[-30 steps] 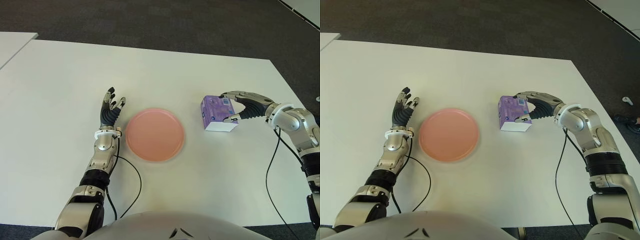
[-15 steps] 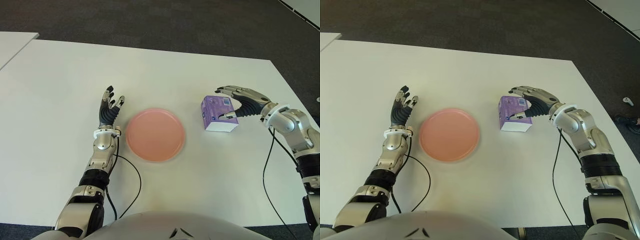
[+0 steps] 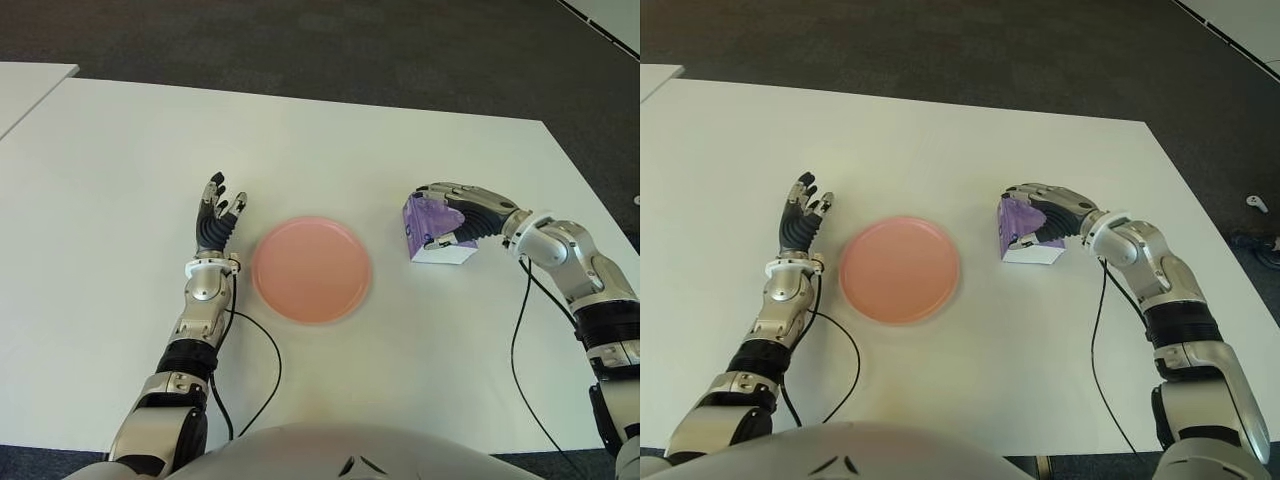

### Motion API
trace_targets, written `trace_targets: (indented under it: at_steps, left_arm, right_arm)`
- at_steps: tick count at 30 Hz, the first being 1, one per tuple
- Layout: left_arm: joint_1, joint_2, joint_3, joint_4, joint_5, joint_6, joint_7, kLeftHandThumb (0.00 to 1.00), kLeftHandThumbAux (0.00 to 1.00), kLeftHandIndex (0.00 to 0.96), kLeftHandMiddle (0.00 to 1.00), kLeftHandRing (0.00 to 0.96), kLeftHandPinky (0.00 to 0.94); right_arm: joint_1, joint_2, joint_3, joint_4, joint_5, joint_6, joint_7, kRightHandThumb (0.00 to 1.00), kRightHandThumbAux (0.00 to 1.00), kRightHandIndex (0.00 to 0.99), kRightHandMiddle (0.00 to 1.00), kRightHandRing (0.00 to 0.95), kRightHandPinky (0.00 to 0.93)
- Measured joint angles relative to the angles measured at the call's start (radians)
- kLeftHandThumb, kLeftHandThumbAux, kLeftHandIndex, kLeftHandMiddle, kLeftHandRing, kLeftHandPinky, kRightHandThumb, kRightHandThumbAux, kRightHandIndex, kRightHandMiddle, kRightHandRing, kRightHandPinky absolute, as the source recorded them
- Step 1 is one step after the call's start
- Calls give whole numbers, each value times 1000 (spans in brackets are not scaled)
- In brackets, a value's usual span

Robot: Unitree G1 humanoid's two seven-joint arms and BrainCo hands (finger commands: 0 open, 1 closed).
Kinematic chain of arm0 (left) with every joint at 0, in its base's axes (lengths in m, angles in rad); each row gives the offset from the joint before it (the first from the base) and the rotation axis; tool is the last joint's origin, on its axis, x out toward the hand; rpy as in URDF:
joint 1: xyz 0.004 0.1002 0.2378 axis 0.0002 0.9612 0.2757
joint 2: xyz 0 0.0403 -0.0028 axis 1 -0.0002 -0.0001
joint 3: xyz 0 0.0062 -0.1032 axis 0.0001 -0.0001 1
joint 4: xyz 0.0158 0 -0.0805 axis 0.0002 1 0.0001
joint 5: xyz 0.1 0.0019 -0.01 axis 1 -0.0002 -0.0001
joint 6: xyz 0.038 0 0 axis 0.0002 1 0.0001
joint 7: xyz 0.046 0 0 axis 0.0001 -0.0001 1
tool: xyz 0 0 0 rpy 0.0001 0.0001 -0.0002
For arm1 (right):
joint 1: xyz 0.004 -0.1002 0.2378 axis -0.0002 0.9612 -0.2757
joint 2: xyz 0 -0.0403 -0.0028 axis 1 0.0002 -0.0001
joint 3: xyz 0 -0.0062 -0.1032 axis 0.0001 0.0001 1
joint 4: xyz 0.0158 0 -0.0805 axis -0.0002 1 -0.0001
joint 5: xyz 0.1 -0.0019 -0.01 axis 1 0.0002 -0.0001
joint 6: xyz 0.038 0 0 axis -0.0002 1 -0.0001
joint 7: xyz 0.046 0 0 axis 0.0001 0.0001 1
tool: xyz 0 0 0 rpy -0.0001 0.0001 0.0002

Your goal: Put the tissue paper into the plate.

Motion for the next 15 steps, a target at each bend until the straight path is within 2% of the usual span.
trace_targets:
  at_steps: [15]
  left_arm:
    - [12,-1,-1,-16,5,14,0,0,569,0,0,0,0]
  right_arm:
    - [-59,34,87,170,-107,-52,-117,186,400,0,22,0,0]
